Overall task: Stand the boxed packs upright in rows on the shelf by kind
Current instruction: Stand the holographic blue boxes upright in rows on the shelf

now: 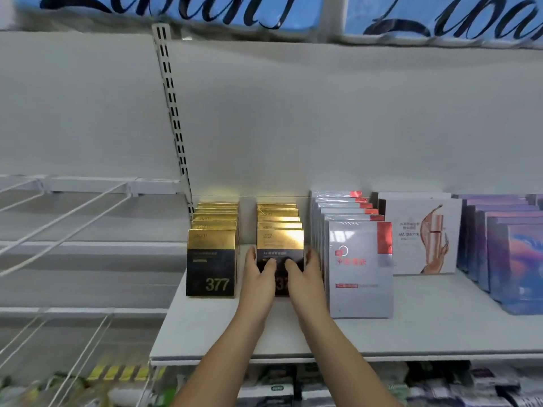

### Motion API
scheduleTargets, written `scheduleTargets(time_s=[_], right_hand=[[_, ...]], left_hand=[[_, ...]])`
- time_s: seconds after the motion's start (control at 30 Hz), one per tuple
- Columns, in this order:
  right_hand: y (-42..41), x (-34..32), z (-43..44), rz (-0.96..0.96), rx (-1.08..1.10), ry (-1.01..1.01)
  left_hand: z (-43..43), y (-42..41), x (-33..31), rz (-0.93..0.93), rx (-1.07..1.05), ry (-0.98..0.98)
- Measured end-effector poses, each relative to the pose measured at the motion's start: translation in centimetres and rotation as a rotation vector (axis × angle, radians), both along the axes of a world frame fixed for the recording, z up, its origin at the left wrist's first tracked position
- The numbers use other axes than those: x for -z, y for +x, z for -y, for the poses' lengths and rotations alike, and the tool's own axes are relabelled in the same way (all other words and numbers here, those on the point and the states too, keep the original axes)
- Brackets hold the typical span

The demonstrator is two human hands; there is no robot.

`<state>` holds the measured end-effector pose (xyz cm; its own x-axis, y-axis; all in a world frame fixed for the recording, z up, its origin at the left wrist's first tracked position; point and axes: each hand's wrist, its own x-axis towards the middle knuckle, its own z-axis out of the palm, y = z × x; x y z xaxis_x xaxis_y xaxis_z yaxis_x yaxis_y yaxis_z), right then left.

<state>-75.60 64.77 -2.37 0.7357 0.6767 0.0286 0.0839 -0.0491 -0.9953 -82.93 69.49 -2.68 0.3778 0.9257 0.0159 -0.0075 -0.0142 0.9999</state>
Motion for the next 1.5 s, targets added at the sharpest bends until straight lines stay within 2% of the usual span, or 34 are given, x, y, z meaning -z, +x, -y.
scheduleTargets(time_s=[0.17,0.43,0.5,0.6,0.67,0.73,0.8,0.9,1.0,1.1,1.17,1.27,1.37,1.5], right_hand=[[1.0,0.6,-1.5,-0.011,-0.007,-0.023],[1.1,0.6,-1.8,0.080,0.018,-0.046],[0.6,0.3,-1.2,0.170,0.019,-0.055],[-0.4,-0.5,0.0,0.373,0.041,0.006],[-1.3,-1.2,0.7,0.479,0.053,0.108],[-2.8,-1.9,1.1,0.486,0.017,0.211],[-4.5,-2.3,0.5,0.392,-0.067,0.213],[-6.9,-1.9,-1.4,0.257,-0.219,0.120],[-9.1,-1.8,-2.9,0.325,-0.236,0.082],[-9.9,-1.7,-3.7,0.360,-0.196,0.044],[-9.7,-1.7,-3.6,0.355,-0.157,0.030],[-8.6,-1.2,-2.8,0.278,-0.072,0.115],[-7.3,-0.7,-1.4,0.237,0.040,0.207],[-5.8,-0.2,0.3,0.244,0.239,0.312]], left_hand=[[-1.0,1.0,0.3,0.004,0.016,0.007],[-1.5,1.0,0.5,-0.040,0.037,0.078],[-0.8,0.6,0.2,-0.105,0.015,0.164],[0.9,-1.1,-0.5,-0.190,-0.061,0.409],[1.6,-3.0,-1.3,-0.124,-0.069,0.595],[1.3,-5.6,-2.1,-0.040,-0.117,0.691],[-0.4,-8.2,-2.4,0.047,-0.218,0.639],[-4.1,-11.5,-1.9,0.093,-0.311,0.359],[-6.8,-13.1,-0.7,-0.100,-0.240,0.155],[-7.9,-13.2,0.4,-0.193,-0.118,0.091],[-8.1,-13.1,0.9,-0.178,-0.073,0.081],[-8.1,-12.8,1.3,-0.196,-0.055,0.096],[-7.5,-13.1,0.8,-0.220,-0.164,0.159],[-4.7,-12.9,-1.8,0.028,-0.289,0.407]])
